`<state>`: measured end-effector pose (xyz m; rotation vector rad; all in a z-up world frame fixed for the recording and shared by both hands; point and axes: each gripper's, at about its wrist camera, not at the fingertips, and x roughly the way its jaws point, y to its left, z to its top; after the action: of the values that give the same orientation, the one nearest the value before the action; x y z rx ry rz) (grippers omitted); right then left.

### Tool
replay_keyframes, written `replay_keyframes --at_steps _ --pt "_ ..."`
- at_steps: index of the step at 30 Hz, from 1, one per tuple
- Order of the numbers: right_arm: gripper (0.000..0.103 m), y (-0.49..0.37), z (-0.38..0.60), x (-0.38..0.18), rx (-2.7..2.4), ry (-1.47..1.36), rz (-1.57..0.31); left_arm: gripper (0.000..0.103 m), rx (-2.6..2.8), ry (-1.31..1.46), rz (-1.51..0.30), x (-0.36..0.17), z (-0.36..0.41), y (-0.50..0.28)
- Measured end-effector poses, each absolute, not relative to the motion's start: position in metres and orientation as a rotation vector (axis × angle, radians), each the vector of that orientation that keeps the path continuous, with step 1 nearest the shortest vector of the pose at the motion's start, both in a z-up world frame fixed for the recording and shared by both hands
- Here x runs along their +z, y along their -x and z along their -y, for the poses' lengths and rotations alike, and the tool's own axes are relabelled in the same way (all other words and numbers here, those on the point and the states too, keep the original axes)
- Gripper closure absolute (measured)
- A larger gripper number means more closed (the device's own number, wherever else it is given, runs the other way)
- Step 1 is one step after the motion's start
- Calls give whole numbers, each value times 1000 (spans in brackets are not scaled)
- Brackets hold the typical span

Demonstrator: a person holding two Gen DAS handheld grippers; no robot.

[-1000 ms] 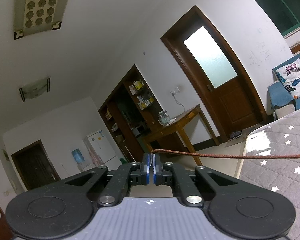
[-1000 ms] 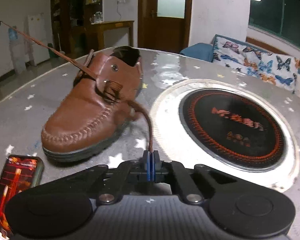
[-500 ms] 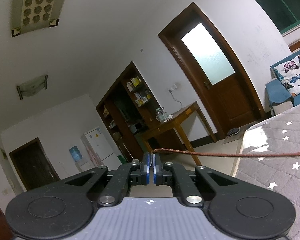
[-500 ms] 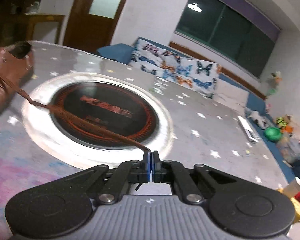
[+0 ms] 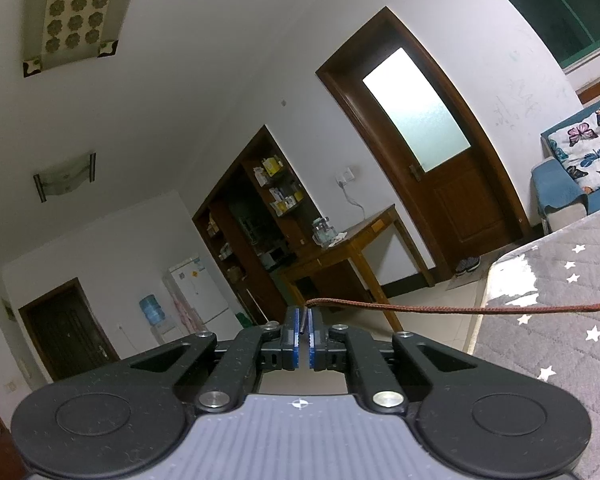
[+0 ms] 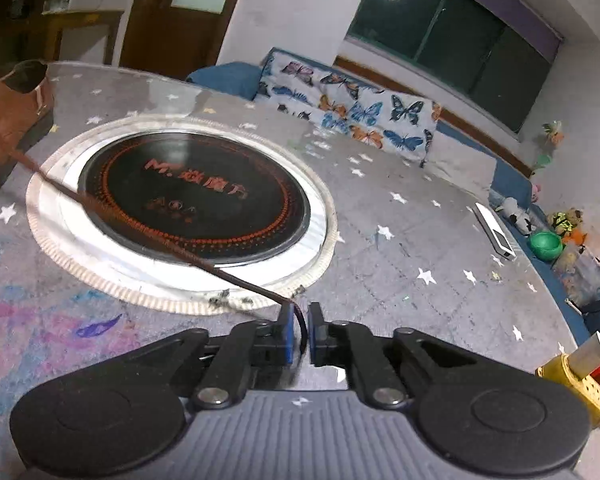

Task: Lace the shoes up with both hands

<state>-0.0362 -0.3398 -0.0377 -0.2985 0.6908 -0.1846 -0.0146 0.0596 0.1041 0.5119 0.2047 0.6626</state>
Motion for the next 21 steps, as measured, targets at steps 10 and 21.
replay_keyframes --at_steps 10,21 --pt "62 49 340 -6 -99 222 -688 97 583 -472 -157 112 -50 27" --pt "57 41 288 13 114 218 -587 97 336 -484 -148 108 -17 38"
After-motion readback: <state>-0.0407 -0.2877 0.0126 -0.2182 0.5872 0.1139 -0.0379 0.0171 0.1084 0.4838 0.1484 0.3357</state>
